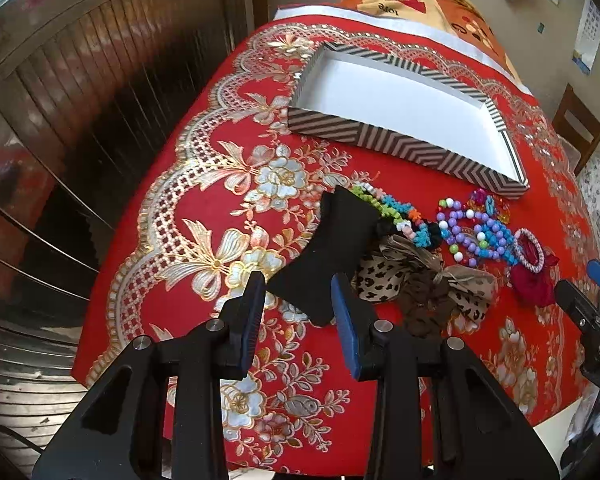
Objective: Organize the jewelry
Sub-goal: 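Lower left gripper to black velvet bow while right gripper nears leopard-print bow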
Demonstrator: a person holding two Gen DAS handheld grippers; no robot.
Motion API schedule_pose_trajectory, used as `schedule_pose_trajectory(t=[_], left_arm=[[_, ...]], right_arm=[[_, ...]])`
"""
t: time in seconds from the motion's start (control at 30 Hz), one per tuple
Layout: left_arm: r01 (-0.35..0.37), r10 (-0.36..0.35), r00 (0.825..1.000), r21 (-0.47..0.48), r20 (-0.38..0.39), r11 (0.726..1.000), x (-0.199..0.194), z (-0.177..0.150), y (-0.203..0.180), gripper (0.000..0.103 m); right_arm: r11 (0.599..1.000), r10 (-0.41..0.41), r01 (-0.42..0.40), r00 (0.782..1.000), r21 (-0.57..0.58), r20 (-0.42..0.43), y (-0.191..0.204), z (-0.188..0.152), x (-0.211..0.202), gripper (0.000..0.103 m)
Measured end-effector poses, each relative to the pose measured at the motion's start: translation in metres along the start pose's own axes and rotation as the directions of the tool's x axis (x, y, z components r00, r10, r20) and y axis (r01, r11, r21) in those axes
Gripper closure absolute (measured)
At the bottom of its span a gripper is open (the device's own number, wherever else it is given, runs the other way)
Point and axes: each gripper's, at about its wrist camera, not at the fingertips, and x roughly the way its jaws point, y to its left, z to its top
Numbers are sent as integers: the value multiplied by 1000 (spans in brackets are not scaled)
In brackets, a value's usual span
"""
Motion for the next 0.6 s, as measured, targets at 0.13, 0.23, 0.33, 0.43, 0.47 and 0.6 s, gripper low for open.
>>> schedule_pose_trajectory(t=[0.13,0.23,0.33,0.43,0.47,0.6], left_arm=[[0,0,1000,0,1,1000,1,0,-1,69],[-4,4,1000,3,3,1000,3,1,-1,67],[-3,3,1000,3,2,1000,4,2,1,66],[0,0,1000,2,3,1000,4,4,3,65],[0,0,1000,2,3,1000,4,4,4,65],[2,-2,1000,4,-1,1000,5,5,5,65]], right_arm=[[999,34,-34,999,10,-8,1,-1,-2,3],[999,51,-51,999,-1,-6,6,-3,-2,3],[998,59,-59,998,-13,-9,13,-4,-1,4],[997,78,-79,997,-19,-16,20,-5,0,5],[996,84,-85,996,-24,-19,23,-6,1,6],[994,104,-106,994,-40,-35,35,-8,5,6]])
